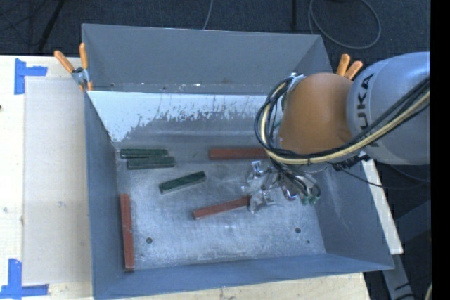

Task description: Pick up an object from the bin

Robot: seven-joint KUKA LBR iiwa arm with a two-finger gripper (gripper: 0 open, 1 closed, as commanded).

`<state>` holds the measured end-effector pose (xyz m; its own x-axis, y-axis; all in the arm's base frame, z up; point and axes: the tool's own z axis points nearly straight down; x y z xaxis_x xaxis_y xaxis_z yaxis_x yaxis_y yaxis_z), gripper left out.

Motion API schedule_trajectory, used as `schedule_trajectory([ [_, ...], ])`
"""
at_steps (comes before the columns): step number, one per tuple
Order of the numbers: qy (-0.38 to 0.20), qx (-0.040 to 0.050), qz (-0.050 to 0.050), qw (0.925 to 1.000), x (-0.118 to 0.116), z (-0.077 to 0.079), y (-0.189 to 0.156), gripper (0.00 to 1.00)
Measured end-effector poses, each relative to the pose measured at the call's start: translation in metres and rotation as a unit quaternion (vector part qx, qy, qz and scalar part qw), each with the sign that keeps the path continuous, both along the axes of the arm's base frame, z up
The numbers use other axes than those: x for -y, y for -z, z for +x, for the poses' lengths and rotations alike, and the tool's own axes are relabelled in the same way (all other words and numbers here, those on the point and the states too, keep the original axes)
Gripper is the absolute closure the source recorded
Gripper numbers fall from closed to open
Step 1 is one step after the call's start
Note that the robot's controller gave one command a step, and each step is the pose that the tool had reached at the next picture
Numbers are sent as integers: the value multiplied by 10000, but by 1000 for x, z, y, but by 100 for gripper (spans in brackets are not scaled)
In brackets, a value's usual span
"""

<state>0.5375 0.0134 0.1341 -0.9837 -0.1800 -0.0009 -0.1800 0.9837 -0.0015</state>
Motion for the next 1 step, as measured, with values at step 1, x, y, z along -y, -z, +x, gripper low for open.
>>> schedule_trajectory([
  [1, 512, -12, 6, 9987, 40, 20, -183, 100],
])
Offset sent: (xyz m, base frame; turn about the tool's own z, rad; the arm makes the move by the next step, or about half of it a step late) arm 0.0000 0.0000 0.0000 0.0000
